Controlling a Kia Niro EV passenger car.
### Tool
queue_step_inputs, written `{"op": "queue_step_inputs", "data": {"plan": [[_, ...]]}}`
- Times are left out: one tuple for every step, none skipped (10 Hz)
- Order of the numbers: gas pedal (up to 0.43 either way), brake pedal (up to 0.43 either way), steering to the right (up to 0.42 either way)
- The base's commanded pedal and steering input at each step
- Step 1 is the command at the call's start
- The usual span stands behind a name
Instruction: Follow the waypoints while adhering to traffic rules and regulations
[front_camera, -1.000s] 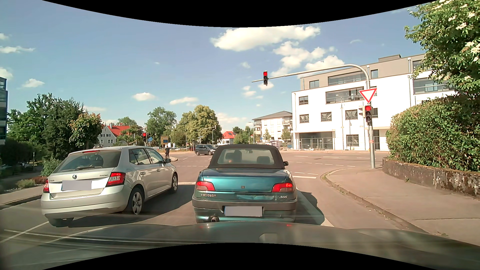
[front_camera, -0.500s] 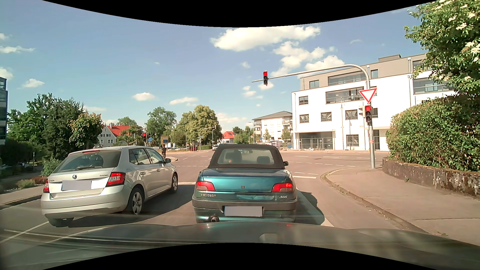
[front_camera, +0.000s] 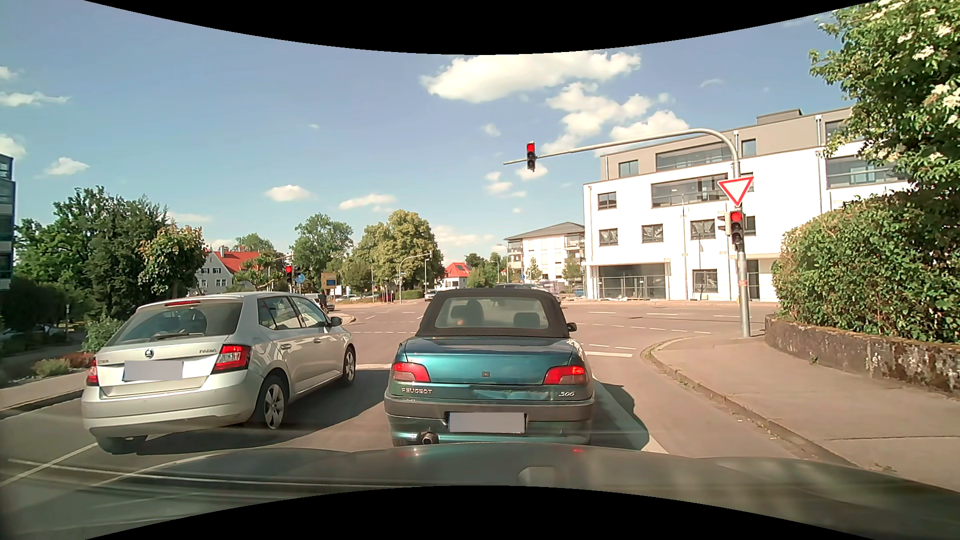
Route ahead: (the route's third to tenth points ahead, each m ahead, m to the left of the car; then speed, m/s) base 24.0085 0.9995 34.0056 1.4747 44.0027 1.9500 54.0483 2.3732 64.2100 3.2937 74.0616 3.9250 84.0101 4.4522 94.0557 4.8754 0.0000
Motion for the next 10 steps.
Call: {"op": "queue_step_inputs", "data": {"plan": [[0.0, 0.64, 0.003], [0.0, 0.64, 0.003], [0.0, 0.64, 0.003], [0.0, 0.64, 0.003], [0.0, 0.64, 0.003], [0.0, 0.64, 0.003], [0.0, 0.634, 0.003], [0.0, 0.634, 0.003], [0.0, 0.634, 0.003], [0.0, 0.634, 0.003]]}}
